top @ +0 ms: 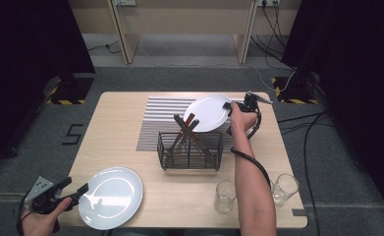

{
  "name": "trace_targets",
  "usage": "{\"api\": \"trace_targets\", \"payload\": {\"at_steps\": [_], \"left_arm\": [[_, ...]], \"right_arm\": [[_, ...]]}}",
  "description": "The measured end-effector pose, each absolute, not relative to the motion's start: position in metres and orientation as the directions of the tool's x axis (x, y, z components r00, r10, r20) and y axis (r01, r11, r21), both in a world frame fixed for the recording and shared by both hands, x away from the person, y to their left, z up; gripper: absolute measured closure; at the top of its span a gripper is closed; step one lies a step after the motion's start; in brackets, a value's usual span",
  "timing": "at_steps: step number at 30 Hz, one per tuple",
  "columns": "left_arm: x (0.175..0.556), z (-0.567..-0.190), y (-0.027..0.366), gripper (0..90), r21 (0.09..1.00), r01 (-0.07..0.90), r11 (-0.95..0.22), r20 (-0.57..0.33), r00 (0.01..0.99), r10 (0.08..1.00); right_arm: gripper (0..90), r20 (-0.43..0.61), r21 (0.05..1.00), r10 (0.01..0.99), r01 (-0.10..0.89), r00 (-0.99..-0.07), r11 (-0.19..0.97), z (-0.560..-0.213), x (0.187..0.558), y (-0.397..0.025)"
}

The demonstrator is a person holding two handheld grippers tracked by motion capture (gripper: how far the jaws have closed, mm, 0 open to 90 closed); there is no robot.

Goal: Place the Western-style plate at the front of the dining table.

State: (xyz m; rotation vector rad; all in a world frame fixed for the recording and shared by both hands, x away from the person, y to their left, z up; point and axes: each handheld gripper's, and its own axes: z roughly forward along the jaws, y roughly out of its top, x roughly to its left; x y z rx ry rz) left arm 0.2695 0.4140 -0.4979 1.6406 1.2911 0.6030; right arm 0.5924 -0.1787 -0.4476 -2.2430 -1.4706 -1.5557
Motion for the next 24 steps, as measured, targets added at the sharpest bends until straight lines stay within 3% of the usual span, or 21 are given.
{"api": "trace_targets", "payload": {"at_steps": [24], "left_arm": [[0.27,-0.499,0.414,20.1,0.879,0.477,-0.014,-0.162,0.326,0.931]], "right_arm": [[85.1,0.741,0.43,0.669,0.721,0.062,-0.543,-0.461,0.593,-0.177]]}}
